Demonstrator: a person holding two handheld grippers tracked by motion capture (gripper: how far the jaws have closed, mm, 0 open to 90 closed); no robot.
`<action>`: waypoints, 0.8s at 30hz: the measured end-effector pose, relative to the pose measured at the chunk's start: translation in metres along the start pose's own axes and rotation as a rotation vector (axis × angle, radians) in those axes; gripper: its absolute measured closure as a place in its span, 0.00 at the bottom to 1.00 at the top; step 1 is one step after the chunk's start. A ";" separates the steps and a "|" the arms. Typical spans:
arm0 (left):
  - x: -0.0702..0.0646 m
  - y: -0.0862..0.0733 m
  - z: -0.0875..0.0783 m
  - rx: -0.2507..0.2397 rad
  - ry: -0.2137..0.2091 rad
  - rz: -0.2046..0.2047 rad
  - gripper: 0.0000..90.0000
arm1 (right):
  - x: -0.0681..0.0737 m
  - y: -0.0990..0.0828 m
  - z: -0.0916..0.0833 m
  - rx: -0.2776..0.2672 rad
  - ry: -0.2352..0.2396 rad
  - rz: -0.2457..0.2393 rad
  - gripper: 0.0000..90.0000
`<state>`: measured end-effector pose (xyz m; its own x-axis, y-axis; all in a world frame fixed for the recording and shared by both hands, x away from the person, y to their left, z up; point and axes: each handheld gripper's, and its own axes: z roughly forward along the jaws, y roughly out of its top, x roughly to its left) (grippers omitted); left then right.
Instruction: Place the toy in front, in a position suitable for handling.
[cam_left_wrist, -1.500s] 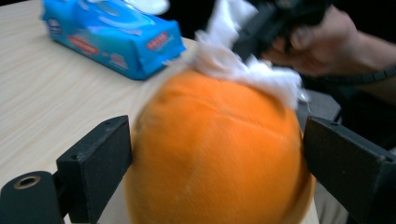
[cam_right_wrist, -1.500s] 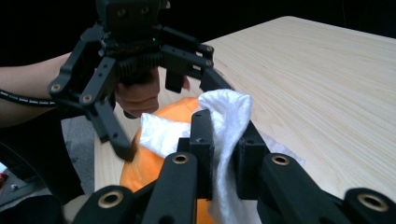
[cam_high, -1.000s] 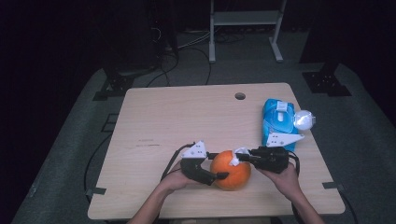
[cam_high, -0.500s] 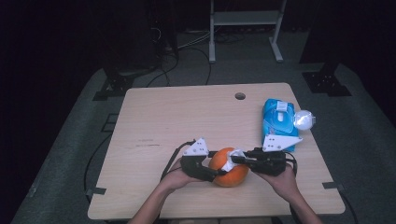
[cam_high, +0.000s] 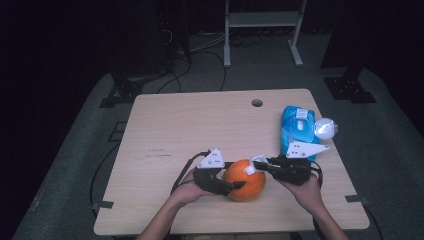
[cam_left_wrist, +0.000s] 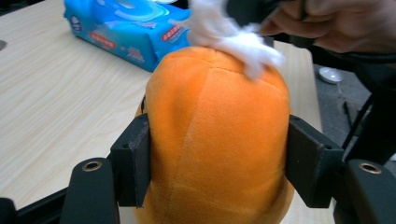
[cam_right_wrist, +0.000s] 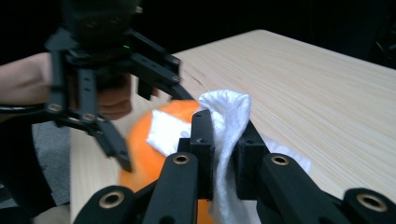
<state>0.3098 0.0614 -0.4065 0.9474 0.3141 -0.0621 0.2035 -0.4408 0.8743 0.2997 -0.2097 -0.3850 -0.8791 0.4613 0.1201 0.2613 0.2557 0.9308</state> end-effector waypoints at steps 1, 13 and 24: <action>0.000 0.000 0.001 0.001 0.002 -0.007 0.37 | 0.004 0.002 0.001 -0.002 0.014 -0.012 0.89; -0.009 0.000 0.007 0.018 0.036 0.018 0.34 | 0.005 0.002 0.003 0.032 -0.051 -0.059 0.89; -0.021 0.002 0.016 0.029 0.044 0.039 0.32 | 0.025 0.008 0.012 0.046 0.004 -0.120 0.89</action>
<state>0.2945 0.0401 -0.4110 0.9431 0.3323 -0.0068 0.1745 -0.4775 0.8612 0.2847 -0.1860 -0.3792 -0.9066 0.4220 0.0097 0.1719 0.3480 0.9216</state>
